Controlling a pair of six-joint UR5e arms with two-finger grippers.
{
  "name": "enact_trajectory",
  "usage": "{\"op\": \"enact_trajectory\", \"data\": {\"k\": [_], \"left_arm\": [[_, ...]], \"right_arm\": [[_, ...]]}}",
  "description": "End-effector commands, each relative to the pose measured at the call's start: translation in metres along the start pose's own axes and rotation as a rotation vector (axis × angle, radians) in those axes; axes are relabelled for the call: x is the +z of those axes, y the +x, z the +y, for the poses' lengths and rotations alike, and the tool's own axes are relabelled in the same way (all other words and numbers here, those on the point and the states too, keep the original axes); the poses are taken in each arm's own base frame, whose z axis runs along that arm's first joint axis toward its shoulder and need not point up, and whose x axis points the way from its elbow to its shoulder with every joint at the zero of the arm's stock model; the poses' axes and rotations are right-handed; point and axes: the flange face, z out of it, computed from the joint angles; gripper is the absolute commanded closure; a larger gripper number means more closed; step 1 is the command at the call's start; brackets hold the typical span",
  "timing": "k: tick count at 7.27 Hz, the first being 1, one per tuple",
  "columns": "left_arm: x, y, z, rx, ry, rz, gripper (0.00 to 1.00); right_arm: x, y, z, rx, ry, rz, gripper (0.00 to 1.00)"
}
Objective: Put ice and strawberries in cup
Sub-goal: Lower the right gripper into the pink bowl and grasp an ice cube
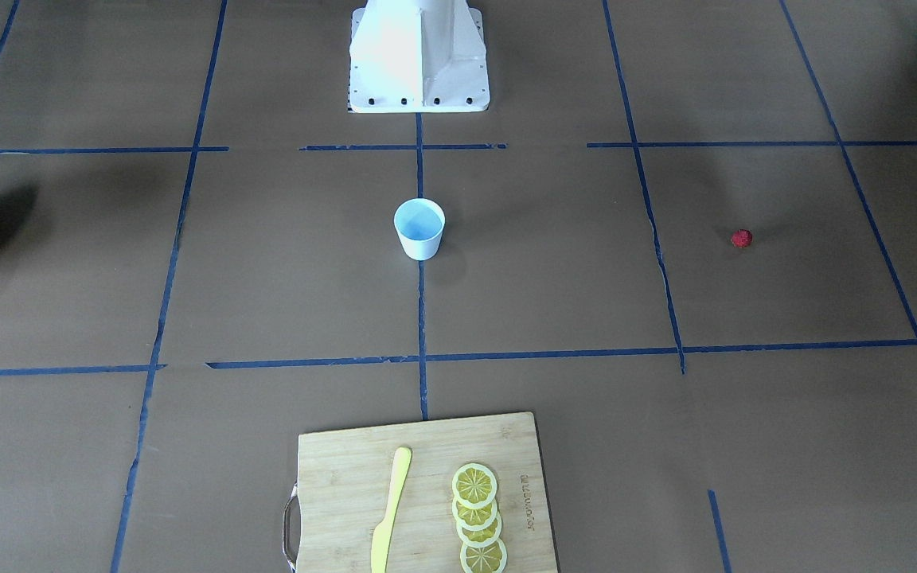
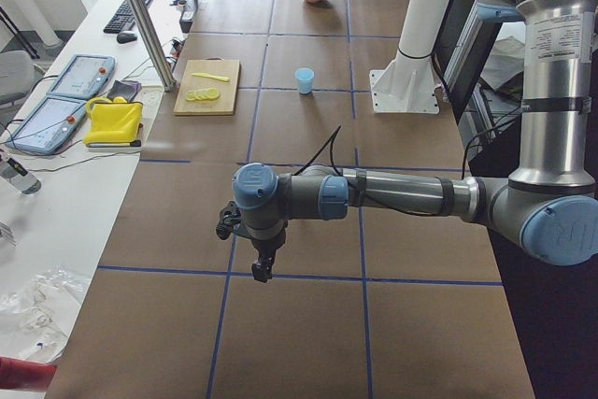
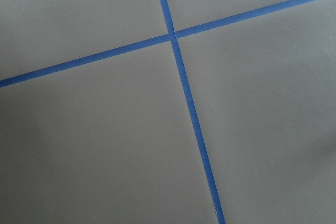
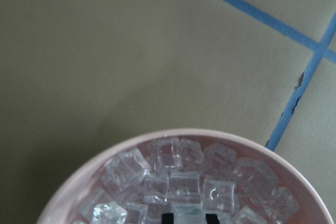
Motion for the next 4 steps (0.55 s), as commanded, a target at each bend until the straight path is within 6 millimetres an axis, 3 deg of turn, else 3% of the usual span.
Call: {"op": "enact_trajectory", "data": {"k": [1,3,4], "left_arm": [[0.0,0.0,0.0,-0.001,0.0,0.001,0.0],[0.0,0.0,0.0,-0.001,0.0,0.001,0.0],[-0.001,0.001,0.0,0.0,0.001,0.0,0.0]], "right_arm": [[-0.053,-0.019,-0.053,0.036,0.034,0.001,0.97],[-0.099,-0.055,-0.111,0.135,0.061,-0.008,1.0],[-0.109,-0.087,-0.134,0.22,0.086,-0.059,1.0]]}}
